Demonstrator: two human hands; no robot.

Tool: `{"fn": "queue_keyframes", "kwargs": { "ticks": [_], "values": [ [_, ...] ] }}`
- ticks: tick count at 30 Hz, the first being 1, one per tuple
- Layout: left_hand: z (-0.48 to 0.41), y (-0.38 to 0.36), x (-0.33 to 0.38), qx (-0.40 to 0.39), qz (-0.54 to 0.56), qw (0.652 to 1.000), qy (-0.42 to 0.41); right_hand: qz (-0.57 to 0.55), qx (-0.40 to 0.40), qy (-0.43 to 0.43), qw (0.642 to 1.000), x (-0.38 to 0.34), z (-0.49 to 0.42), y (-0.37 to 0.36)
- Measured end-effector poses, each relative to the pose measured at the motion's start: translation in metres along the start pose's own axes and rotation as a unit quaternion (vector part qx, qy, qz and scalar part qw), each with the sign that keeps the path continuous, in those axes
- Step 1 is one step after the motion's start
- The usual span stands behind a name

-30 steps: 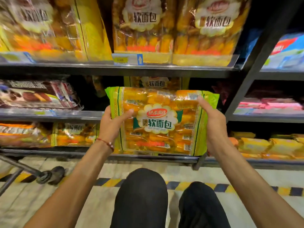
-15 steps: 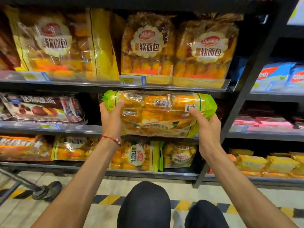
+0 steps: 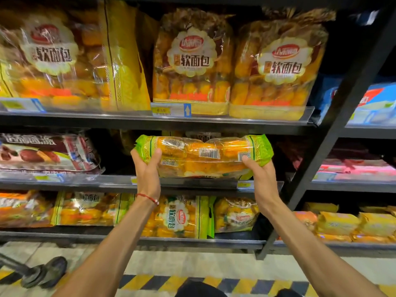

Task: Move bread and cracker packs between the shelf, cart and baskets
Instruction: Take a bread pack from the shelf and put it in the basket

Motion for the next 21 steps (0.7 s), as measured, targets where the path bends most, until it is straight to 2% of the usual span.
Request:
{"fn": "queue_keyframes", "kwargs": {
  "ticks": [3, 5, 10, 13, 17, 19, 21],
  "values": [
    [-0.008, -0.003, -0.009, -0.036, -0.041, 0.998, 0.005, 0.019, -0.051, -0.031, 0.998, 0.012, -0.004, -0.003],
    [-0.015, -0.003, -0.01, -0.061, -0.06, 0.996, 0.01, 0.061, -0.075, -0.019, 0.995, 0.017, -0.012, -0.004],
    [-0.02, -0.004, -0.021, -0.087, -0.165, 0.982, -0.022, 0.124, -0.047, -0.007, 0.991, 0.029, -0.028, -0.007],
    [-0.018, -0.003, -0.032, -0.078, -0.187, 0.979, -0.036, 0.146, -0.017, -0.024, 0.989, 0.045, -0.036, -0.011],
    [-0.028, -0.009, -0.044, -0.113, -0.23, 0.966, -0.024, 0.16, 0.007, -0.05, 0.986, 0.053, -0.045, -0.015],
    [-0.036, -0.01, -0.048, -0.136, -0.254, 0.957, -0.034, 0.159, -0.016, -0.072, 0.984, 0.061, -0.047, -0.015],
    [-0.044, -0.007, -0.055, -0.115, -0.277, 0.953, -0.032, 0.174, -0.039, -0.057, 0.982, 0.068, -0.047, -0.014]
  ]
}}
Point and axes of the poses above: each hand's wrist, its own z-axis away from the middle knuckle, its own y-axis out of the back of the hand, x = y × z, the point moved 5 cm from there along -z, towards the middle knuckle, and after that the axes turned 12 degrees about x, right-handed, at the moved point
